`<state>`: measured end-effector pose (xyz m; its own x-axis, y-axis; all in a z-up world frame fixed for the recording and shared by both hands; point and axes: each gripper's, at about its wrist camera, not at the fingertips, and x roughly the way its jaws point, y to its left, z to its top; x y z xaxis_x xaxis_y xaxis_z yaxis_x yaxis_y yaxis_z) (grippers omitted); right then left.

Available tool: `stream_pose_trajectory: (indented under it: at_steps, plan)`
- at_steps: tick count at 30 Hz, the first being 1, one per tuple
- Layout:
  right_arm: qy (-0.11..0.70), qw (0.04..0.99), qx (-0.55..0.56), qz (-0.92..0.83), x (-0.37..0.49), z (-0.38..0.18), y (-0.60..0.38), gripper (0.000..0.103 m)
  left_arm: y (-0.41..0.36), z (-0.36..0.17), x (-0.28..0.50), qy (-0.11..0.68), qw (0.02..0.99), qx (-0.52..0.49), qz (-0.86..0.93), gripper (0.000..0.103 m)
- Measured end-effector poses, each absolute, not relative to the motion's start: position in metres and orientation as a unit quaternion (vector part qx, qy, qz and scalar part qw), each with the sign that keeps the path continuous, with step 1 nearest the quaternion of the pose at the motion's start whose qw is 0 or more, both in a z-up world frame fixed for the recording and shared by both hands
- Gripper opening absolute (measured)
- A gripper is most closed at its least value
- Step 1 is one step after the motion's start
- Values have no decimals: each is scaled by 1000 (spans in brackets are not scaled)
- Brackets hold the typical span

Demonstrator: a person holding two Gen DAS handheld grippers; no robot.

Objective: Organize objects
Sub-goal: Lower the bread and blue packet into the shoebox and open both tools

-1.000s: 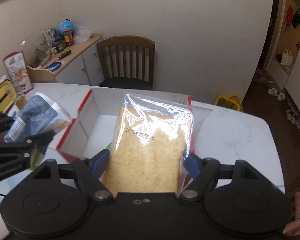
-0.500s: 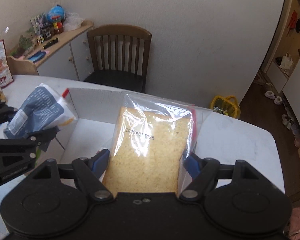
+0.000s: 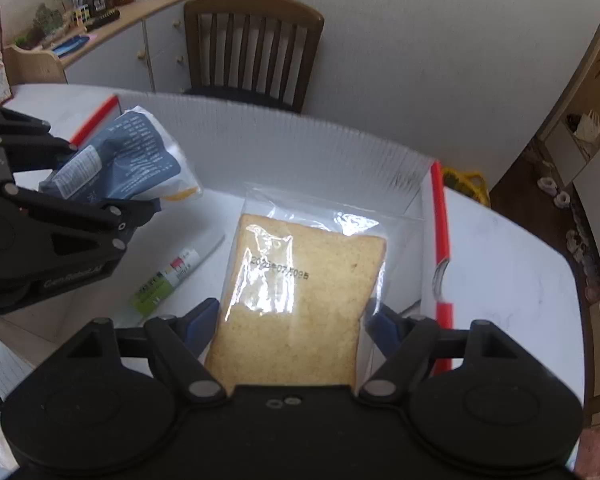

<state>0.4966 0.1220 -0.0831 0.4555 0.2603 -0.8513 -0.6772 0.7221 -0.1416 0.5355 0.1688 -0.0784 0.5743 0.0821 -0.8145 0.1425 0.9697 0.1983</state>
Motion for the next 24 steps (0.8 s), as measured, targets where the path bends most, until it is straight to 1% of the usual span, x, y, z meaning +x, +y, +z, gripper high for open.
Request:
stream_pose_trajectory:
  at_steps: [10, 19, 22, 24]
  plan:
    - [460, 801, -248, 293, 504, -104, 127, 77, 171, -103, 558, 510, 854, 100, -30, 34]
    - [470, 793, -249, 297, 510, -105, 133, 78, 178, -113, 570, 537, 839, 84, -31, 36]
    - [470, 792, -252, 296, 511, -106, 134, 81, 180, -114, 573, 542, 836, 78, -28, 37]
    - [467, 795, -250, 296, 511, -104, 130, 88, 183, -114, 573, 543, 836, 75, -28, 38]
